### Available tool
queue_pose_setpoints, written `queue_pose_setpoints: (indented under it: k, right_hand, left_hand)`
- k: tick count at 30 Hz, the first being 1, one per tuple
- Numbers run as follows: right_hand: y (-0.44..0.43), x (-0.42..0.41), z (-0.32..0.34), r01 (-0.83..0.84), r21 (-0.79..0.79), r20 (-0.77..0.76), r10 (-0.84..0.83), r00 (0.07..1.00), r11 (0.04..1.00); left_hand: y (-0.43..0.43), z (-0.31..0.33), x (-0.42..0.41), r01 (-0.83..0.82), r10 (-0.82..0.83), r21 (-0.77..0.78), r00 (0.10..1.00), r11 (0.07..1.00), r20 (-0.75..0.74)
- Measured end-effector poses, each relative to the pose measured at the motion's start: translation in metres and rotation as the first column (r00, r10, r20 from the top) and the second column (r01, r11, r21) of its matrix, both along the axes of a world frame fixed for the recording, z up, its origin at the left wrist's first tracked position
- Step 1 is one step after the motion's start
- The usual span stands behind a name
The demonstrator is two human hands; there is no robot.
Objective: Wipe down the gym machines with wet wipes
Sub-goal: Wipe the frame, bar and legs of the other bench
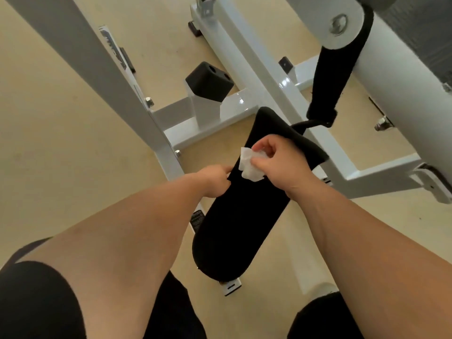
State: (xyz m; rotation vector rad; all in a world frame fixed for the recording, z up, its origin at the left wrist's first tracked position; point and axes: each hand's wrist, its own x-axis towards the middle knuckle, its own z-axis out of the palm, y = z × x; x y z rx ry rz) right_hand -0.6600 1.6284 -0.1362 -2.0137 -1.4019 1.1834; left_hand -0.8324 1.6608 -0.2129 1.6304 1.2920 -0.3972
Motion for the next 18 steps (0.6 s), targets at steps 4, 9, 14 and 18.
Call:
queue_pose_setpoints:
  k: [4, 9, 14, 18]
  right_hand:
    - [-0.004, 0.01, -0.003, -0.078, -0.025, 0.087, 0.08, 0.993, 0.997]
    - [-0.013, 0.034, -0.003, -0.123, 0.054, 0.324, 0.099, 0.941, 0.991]
    - [-0.032, 0.049, -0.015, -0.257, -0.111, 0.457, 0.279, 0.845, 0.96]
    - [-0.034, 0.031, -0.038, -0.202, -0.128, 0.399, 0.236, 0.886, 0.971]
  left_hand:
    - [-0.015, -0.002, 0.026, 0.07, -0.056, -0.187, 0.995, 0.98, 0.081]
    - [-0.023, -0.006, 0.058, -0.09, 0.183, -0.458, 0.969, 0.884, 0.163]
    - [-0.003, 0.001, 0.039, 0.299, -0.324, -0.201, 0.94, 0.933, -0.109]
    - [0.016, 0.021, -0.026, 0.561, -0.528, -0.032, 0.756, 0.827, -0.388]
